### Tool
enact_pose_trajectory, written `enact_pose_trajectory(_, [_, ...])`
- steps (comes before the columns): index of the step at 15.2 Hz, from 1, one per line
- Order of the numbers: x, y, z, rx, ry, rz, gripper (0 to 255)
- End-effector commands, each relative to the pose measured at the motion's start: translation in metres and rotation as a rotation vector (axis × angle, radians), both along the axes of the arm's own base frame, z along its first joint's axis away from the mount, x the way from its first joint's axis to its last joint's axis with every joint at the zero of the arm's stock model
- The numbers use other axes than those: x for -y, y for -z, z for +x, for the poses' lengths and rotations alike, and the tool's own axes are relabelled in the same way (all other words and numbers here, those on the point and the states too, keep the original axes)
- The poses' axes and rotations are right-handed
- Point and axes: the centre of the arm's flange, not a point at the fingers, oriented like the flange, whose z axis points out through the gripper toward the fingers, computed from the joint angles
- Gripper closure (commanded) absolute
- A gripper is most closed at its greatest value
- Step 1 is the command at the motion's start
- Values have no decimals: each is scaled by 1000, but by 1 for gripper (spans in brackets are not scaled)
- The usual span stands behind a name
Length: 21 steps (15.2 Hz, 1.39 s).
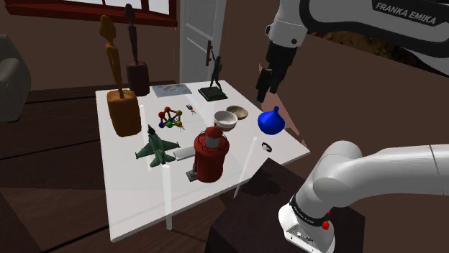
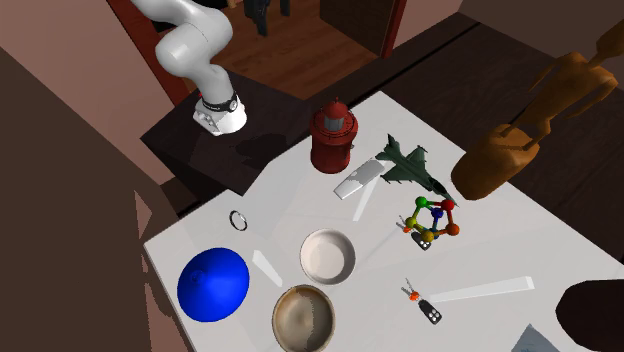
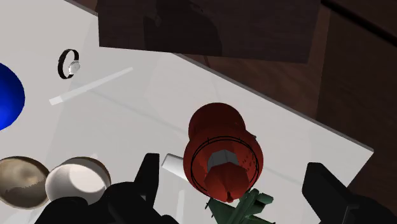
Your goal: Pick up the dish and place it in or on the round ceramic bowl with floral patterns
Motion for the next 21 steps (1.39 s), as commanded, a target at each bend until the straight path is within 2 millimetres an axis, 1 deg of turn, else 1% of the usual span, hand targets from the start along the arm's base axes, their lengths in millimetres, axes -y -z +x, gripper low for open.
enact_pose_trajectory(1, [0,0,0,0,0,0,0])
enact_pose_trajectory(21, [100,191,145,6,-27,-64,0])
